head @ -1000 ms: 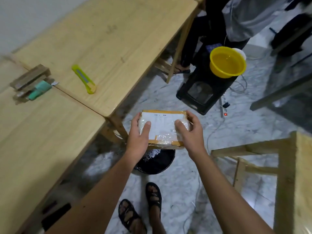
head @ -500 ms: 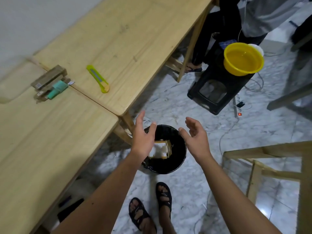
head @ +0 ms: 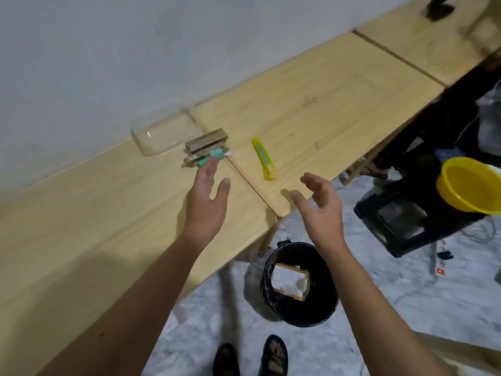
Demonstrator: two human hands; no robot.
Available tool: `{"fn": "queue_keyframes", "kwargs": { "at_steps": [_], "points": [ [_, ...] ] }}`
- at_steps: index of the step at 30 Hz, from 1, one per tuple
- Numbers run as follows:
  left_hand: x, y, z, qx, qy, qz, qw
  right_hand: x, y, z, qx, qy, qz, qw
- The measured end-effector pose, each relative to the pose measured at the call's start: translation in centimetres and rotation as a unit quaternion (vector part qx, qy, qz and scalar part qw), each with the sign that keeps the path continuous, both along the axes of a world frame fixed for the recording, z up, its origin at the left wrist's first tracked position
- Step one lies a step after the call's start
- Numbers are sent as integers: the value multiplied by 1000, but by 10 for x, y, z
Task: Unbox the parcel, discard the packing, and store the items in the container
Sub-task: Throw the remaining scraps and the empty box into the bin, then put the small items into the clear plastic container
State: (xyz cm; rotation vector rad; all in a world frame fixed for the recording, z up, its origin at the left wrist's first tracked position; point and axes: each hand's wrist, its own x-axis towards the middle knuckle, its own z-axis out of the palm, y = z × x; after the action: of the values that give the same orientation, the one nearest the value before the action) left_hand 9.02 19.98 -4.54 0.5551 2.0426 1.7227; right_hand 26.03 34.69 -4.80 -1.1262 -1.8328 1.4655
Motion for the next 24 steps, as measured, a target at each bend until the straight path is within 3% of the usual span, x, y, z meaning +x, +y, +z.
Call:
{"fn": "queue_keyframes", "kwargs": {
  "at_steps": [3,6,12,18,24],
  "points": [
    [-54,-42,-10,-49,52,51,996,-66,-16,7,10,2,70,998],
    [-97,-80,-32,-155,119,66,979,-129,-27,3,66,-16,154,986],
    [-143,-99,-75,-329,180,4,927,-214,-11,-19,204,-82,260,940],
    [-142,-89,-96,-406,294,19,865,-236,19,-39,259,-168,351,884],
    [-143,-88,-98,-414,299,36,859,-242,28,-48,276,-161,382,867]
  ]
}}
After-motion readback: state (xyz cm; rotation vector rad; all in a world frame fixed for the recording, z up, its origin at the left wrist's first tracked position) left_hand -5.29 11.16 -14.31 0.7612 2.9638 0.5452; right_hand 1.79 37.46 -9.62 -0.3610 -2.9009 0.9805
